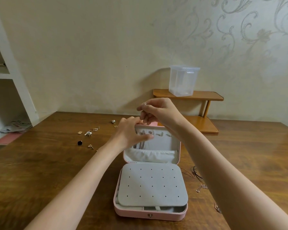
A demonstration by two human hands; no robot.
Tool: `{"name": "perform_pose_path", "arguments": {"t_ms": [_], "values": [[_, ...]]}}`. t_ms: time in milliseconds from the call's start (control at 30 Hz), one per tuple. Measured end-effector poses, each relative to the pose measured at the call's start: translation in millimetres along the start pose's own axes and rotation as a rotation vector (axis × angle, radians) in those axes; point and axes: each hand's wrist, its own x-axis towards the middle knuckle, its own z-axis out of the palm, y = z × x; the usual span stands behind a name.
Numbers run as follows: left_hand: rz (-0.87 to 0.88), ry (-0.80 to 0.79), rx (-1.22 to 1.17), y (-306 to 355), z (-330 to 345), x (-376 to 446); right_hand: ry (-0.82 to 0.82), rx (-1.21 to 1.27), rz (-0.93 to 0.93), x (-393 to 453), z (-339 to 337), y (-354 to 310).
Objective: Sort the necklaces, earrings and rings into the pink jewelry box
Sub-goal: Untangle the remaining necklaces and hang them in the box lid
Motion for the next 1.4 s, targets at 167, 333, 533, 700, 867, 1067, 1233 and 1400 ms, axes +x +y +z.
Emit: {"name": "perform_pose_path", "arguments": {"t_ms": [167,333,533,700,867,1067,1233,1400], "values": [[0.011,0.081,-0.013,-1,5,-7,-0.041,-0.025,-0.029,1,4,-6],[-0.016,0.038,0.002,-4,1,-6,-0.044,-0.035,-0.003,6,9,2],[0.061,0.028,-0.180,-5,-11,-9,-0.013,-0.107,0.025,10,4,16],[0.029,-0.016,-0.337,-5,-18,-10,0.047,-0.189,0.010,6,-13,25],[0.043,0.003,-0.289,-4,-16,-9,0.082,-0.250,-0.032,-9,-26,30],[0.076,0.106,-0.225,-3,-4,-20,-0.037,-0.551,-0.089,-37,-20,39],[0.187,0.134,-0.074,-10,11,-27,-0.237,-0.629,-0.099,-46,3,40],[0.166,0.290,-0.176,-14,22,-29,-0.218,-0.311,-0.087,-41,13,37]]}}
